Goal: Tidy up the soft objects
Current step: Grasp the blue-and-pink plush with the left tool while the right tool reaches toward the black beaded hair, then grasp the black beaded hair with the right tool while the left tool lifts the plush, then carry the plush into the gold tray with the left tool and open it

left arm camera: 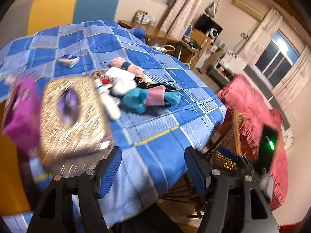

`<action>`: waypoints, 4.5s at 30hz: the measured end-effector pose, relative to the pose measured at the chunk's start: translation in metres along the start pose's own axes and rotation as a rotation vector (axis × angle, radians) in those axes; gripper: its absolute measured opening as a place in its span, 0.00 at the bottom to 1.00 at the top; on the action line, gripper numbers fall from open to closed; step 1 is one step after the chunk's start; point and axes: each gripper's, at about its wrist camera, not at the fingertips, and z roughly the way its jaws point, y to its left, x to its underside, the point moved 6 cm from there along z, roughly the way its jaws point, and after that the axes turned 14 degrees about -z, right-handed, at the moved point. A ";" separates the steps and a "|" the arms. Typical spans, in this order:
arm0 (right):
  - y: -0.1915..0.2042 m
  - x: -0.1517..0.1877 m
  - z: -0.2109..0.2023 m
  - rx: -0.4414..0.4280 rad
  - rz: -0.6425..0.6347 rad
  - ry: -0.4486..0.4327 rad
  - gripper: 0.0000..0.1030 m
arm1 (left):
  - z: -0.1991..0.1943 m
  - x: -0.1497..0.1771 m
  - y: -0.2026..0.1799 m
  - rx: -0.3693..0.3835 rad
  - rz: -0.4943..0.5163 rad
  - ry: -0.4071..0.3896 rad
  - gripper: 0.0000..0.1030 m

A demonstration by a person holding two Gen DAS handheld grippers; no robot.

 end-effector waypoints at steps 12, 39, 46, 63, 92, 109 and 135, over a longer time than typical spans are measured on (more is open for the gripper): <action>-0.014 0.007 0.012 -0.032 0.057 0.040 1.00 | 0.140 -0.068 -0.020 -0.290 0.261 0.082 0.67; -0.026 -0.012 0.005 -0.054 0.051 -0.059 1.00 | 0.168 -0.076 0.021 -0.268 -0.034 0.052 0.40; -0.061 -0.058 0.007 -0.002 0.078 -0.121 1.00 | 0.132 -0.054 0.013 -0.206 -0.045 0.014 0.39; 0.000 -0.158 0.192 -0.081 -0.355 0.061 0.51 | 0.060 -0.011 0.012 -0.074 -0.067 -0.025 0.39; 0.027 -0.076 0.130 -0.256 -0.116 0.065 0.27 | -0.105 -0.031 0.121 -0.041 -0.234 -0.299 0.40; 0.029 -0.068 0.044 -0.190 0.004 -0.082 0.27 | -0.141 -0.038 0.371 -0.417 -0.605 -0.306 0.41; 0.062 -0.078 -0.021 -0.153 -0.034 -0.194 0.27 | -0.128 -0.056 0.439 -0.583 -0.592 -0.346 0.56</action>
